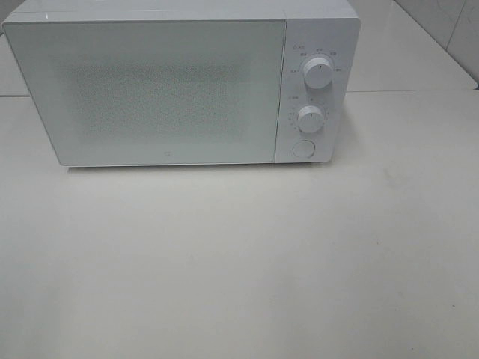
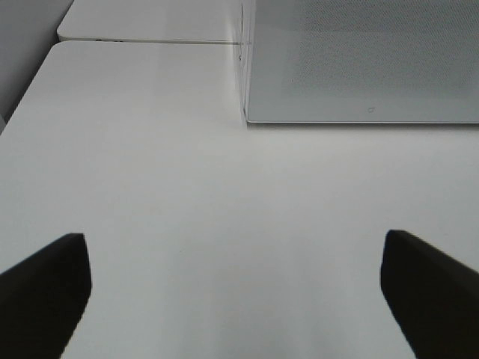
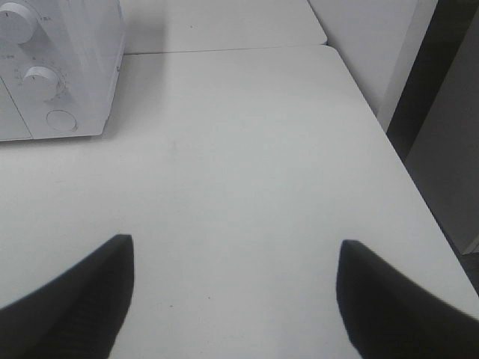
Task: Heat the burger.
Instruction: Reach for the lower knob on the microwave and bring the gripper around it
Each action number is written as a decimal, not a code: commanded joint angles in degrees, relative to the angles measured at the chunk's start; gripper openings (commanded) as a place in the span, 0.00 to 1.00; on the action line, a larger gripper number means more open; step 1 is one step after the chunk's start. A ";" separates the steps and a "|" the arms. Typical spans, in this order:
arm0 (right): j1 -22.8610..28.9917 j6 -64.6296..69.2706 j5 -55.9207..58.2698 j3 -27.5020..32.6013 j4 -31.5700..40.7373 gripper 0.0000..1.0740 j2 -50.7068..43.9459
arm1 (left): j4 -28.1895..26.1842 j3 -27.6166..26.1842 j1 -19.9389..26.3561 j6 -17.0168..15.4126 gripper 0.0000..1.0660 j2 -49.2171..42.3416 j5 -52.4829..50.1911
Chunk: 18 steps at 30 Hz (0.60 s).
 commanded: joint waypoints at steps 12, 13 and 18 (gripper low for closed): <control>-0.34 -0.34 -0.11 -0.06 -0.23 0.68 -1.38 | -0.46 0.23 0.17 -0.06 0.92 -1.38 -0.29; -0.34 -0.34 -0.11 -0.06 -0.23 0.68 -1.38 | -0.46 0.23 0.17 -0.06 0.92 -1.38 -0.29; -0.34 -0.34 -0.11 -0.06 -0.23 0.68 -1.38 | -0.46 0.23 0.17 -0.06 0.92 -1.38 -0.29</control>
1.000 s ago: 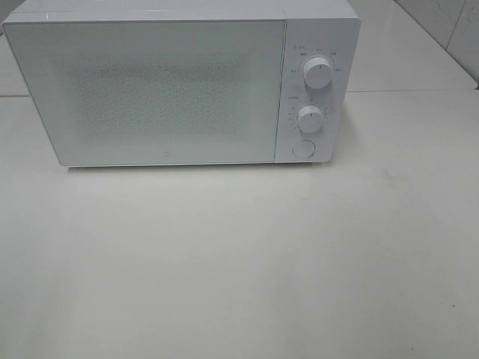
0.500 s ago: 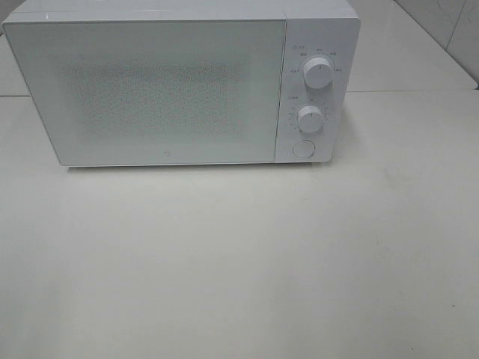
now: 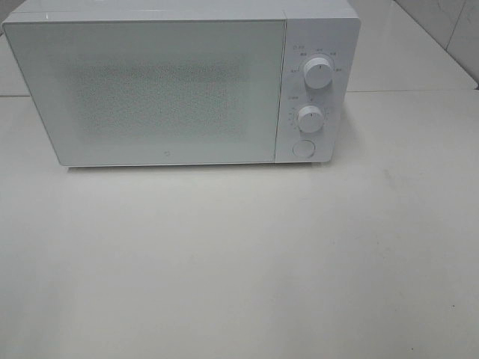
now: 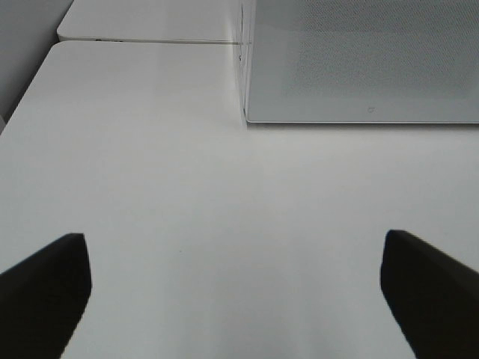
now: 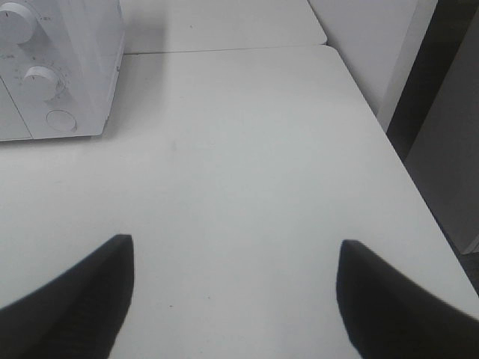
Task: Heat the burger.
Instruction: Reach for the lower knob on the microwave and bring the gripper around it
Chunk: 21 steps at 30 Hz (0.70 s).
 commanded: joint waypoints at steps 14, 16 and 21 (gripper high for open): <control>-0.34 0.80 -7.22 -2.75 -0.52 0.72 5.90 | -0.46 0.23 0.17 -0.06 0.92 -1.38 -0.29; -0.34 0.80 -8.77 -2.75 -0.52 0.72 7.62 | -0.46 0.23 0.17 -0.06 0.92 -1.38 -0.29; -0.34 0.80 -13.24 -1.83 -0.52 0.71 10.83 | -0.46 0.23 0.17 -0.06 0.92 -1.38 -0.29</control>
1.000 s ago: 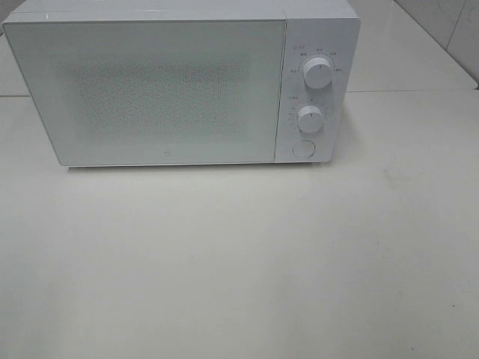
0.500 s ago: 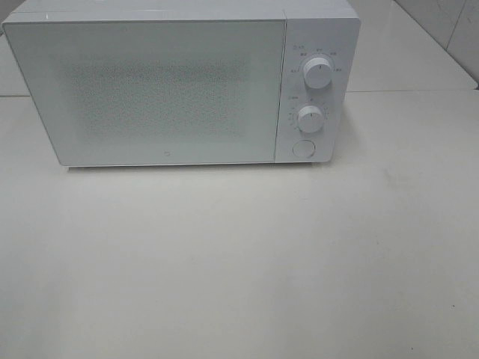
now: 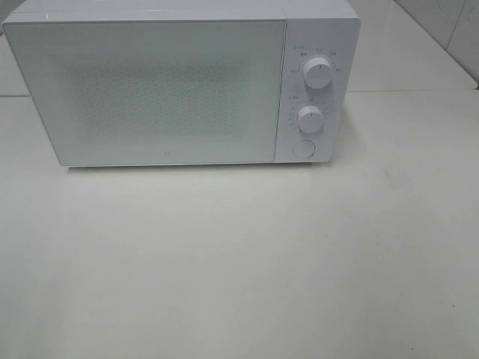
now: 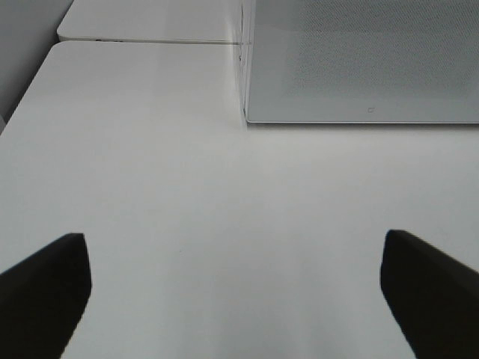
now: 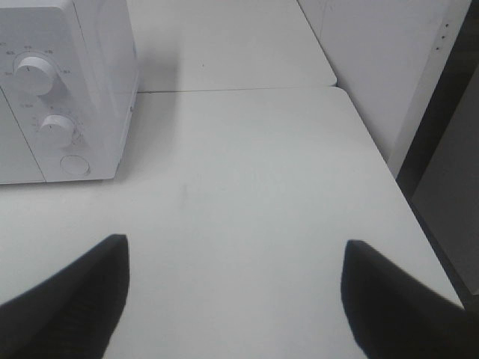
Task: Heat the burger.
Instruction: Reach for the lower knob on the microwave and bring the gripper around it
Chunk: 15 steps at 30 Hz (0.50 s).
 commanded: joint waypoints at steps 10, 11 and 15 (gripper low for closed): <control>-0.29 1.03 -18.74 7.05 -0.11 0.71 8.94 | -0.46 0.23 0.17 -0.06 0.92 -1.38 -0.29; -0.29 1.03 -18.74 7.05 -0.11 0.71 8.94 | -0.46 0.23 0.17 -0.06 0.92 -1.38 -0.29; -0.29 1.03 -29.16 10.37 -0.17 0.71 13.06 | -0.46 0.23 0.17 -0.06 0.92 -1.38 -0.29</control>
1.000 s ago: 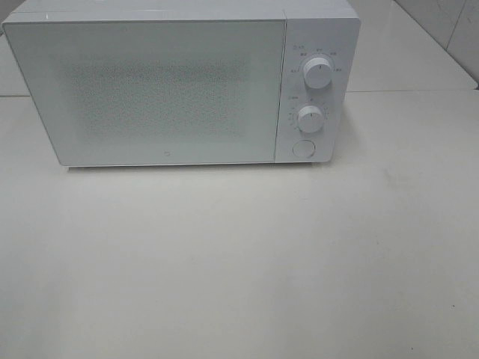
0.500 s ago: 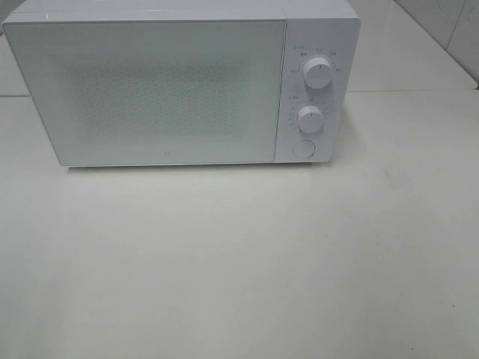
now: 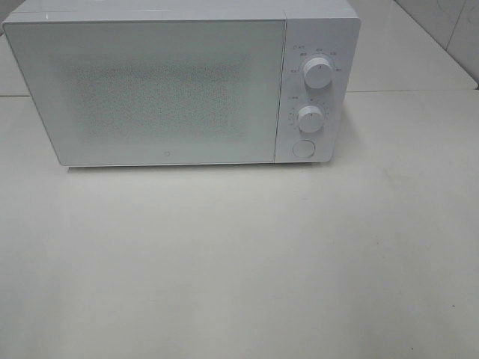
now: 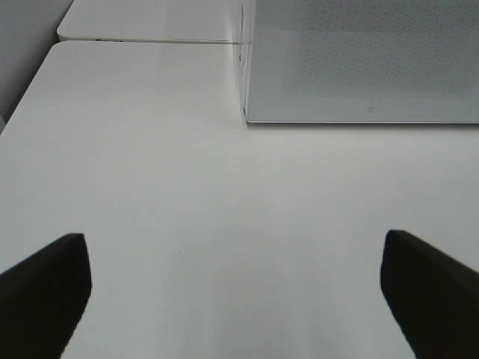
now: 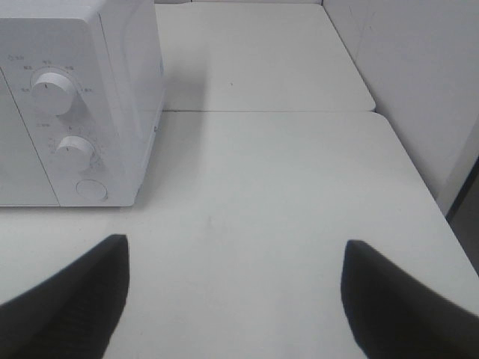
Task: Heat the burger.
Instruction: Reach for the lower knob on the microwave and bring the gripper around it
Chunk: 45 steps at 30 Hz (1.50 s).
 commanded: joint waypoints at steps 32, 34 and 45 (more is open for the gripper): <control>-0.23 -13.69 -68.81 5.16 11.12 0.71 50.42 | -0.46 0.23 0.17 -0.06 0.92 -1.38 -0.29; -0.17 -16.90 -71.33 5.16 14.09 0.71 52.65 | -0.46 0.23 0.17 -0.06 0.92 -1.38 -0.29; 15.93 -28.48 -84.17 5.16 39.30 0.71 61.25 | -0.46 0.23 0.17 -0.06 0.92 -1.38 -0.29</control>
